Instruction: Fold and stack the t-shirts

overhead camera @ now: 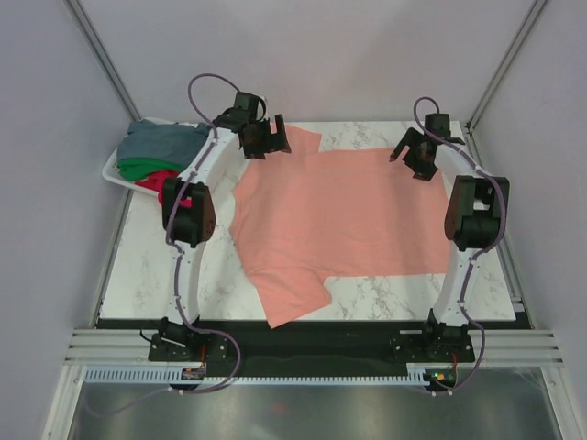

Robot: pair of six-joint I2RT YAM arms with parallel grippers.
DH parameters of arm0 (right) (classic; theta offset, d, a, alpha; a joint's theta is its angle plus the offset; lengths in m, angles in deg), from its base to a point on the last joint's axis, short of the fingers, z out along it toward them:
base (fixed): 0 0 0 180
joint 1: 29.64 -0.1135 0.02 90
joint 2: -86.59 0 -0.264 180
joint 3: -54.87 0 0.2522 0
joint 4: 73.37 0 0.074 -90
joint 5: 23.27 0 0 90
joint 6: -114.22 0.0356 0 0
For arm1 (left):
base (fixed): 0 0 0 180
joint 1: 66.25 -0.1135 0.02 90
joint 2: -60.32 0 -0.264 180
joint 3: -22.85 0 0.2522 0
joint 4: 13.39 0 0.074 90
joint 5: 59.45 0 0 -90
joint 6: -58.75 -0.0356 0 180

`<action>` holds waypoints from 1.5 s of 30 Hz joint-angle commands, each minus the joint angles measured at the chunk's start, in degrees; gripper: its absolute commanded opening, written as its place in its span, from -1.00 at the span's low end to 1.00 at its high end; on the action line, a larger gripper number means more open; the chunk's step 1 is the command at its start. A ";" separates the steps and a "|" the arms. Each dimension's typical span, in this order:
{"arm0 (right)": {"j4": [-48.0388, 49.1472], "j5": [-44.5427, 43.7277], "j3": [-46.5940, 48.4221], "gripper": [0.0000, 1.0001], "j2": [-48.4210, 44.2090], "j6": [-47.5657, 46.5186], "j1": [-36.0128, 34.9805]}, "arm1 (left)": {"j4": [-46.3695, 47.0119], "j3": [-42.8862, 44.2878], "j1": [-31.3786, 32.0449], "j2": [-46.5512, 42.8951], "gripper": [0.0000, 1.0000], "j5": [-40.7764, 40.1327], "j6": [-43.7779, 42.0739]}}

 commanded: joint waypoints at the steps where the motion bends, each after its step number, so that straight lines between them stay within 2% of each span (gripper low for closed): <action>1: 0.09 2.49 -7.17 0.96 -16.34 -0.43 -1.61 | 10.74 -12.15 1.94 -25.63 0.96 15.86 12.85; 2: 0.09 2.84 -9.21 0.96 -18.98 -0.52 -2.05 | 14.99 -23.95 2.47 -30.55 0.98 21.37 18.97; 3: 0.01 3.02 -11.32 0.96 -24.31 -0.61 -3.19 | 20.69 -30.16 2.82 -41.65 0.99 24.03 22.94; 4: -0.08 3.45 -16.21 0.96 -27.06 -0.52 -3.55 | 33.36 -36.66 4.04 -46.64 0.99 26.15 27.42; 5: -0.17 3.63 -18.96 0.96 -29.70 -0.70 -5.46 | 41.76 -49.17 4.92 -52.69 0.99 28.69 37.47; 6: -0.08 3.37 -21.68 0.96 -34.60 -0.79 -8.18 | 49.15 -54.51 6.15 -57.45 0.99 29.15 41.75; 7: -0.17 2.06 -26.84 0.96 -36.82 -0.87 -9.86 | 58.45 -58.83 9.38 -66.02 0.99 28.72 45.10; 8: -0.34 1.01 -29.42 0.96 -38.93 -0.61 -11.36 | 60.19 -64.35 11.50 -69.68 0.99 26.19 48.87; 9: -0.78 0.13 -31.88 0.96 -43.04 -0.18 -13.81 | 61.08 -66.41 14.22 -72.76 0.99 24.08 49.78; 10: -0.70 -0.49 -37.21 0.96 -45.00 0.61 -14.70 | 62.57 -68.35 20.51 -78.53 0.99 21.71 50.66; 11: -0.78 -1.98 -39.88 0.96 -47.19 1.49 -15.23 | 65.02 -71.85 24.23 -80.77 0.99 15.86 51.54; 13: -1.22 -4.79 -47.41 0.96 -53.96 4.56 -15.68 | 68.89 -75.03 33.96 -84.64 0.99 11.69 52.86; 14: -2.01 -11.59 -49.72 0.96 -56.42 6.23 -15.77 | 75.96 -77.83 35.94 -86.66 0.99 10.10 55.48; 17: -7.54 -24.54 -57.99 0.96 -66.88 13.35 -14.63 | 86.62 -79.35 40.96 -87.03 0.99 10.61 61.73; 18: -7.46 -23.97 -61.92 0.96 -71.77 14.15 -11.32 | 86.67 -78.66 42.36 -86.94 0.99 10.96 62.61; 20: -7.29 -20.47 -64.41 0.96 -75.76 13.28 -5.78 | 86.32 -76.46 43.16 -86.77 0.99 12.01 64.20; 21: -7.55 -18.19 -65.03 0.96 -76.13 12.75 -0.70 | 86.05 -76.19 43.42 -87.03 0.99 12.11 65.08; 26: -10.19 -17.28 -66.97 0.96 -75.95 11.78 11.98 | 89.39 -78.46 43.60 -91.50 0.99 8.87 68.51; 27: -10.28 -17.02 -68.19 0.96 -76.56 11.52 17.31 | 89.30 -78.99 43.69 -94.21 0.99 7.81 68.34; 31: -8.17 -11.14 -72.32 0.96 -78.15 11.16 29.39 | 84.58 -81.90 43.60 -102.11 0.99 1.66 68.33; 33: -5.55 -8.41 -74.87 0.96 -77.54 11.25 32.56 | 81.32 -82.86 43.60 -104.51 0.99 -0.89 67.81; 38: -1.32 -5.51 -77.25 0.96 -73.24 11.69 32.92 | 78.24 -83.75 43.60 -107.86 0.99 -3.01 67.28; 45: 1.23 -4.54 -77.43 0.94 -72.53 10.64 33.01 | 82.62 -84.98 43.52 -103.65 0.99 -0.11 72.82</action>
